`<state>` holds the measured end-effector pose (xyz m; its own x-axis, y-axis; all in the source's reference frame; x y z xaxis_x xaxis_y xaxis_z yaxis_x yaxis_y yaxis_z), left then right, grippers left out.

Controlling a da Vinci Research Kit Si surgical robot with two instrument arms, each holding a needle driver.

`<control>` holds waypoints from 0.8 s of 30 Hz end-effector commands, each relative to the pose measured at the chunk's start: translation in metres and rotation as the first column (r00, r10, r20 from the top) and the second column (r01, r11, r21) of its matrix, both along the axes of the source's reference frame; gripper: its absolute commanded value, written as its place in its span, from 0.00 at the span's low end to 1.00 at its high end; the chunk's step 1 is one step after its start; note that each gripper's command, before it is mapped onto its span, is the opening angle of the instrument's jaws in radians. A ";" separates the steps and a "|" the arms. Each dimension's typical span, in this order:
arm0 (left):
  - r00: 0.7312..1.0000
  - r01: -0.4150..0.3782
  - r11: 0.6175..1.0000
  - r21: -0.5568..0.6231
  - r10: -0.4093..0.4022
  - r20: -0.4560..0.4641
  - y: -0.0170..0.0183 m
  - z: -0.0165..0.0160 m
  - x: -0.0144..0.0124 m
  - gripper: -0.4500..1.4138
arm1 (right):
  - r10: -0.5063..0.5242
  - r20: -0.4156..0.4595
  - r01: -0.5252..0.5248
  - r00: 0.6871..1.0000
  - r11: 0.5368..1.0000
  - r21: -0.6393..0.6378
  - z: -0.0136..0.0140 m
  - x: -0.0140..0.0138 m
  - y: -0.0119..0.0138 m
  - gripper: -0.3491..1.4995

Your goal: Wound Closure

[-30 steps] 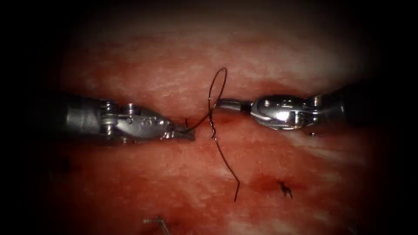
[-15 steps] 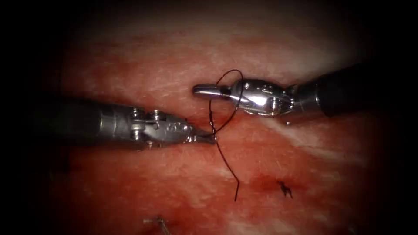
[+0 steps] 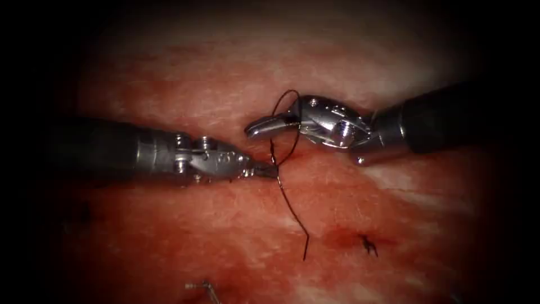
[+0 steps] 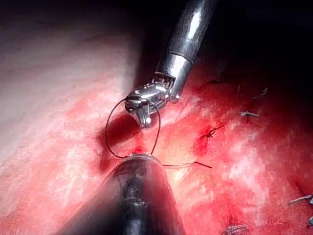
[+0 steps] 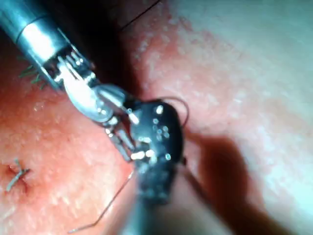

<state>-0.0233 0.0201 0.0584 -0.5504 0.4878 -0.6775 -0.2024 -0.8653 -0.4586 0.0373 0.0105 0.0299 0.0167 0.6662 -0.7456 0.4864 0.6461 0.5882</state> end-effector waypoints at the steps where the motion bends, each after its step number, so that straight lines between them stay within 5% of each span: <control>1: 1.000 -0.004 1.000 0.002 0.004 -0.004 -0.0003 0.0006 -0.0002 0.00 | -0.038 -0.004 0.038 0.999 0.998 -0.044 0.0000 0.0003 -0.0002 0.00; 16: 1.000 -0.017 1.000 0.014 0.018 -0.019 0.0002 0.0012 0.0000 0.00 | -0.273 0.055 0.275 0.960 0.900 -0.337 -0.0016 -0.0002 -0.0019 0.00; 24: 0.999 -0.024 1.000 0.018 0.025 -0.031 0.0001 0.0014 -0.0005 0.00 | -0.389 0.127 0.401 0.912 0.790 -0.463 -0.0017 -0.0001 -0.0031 0.02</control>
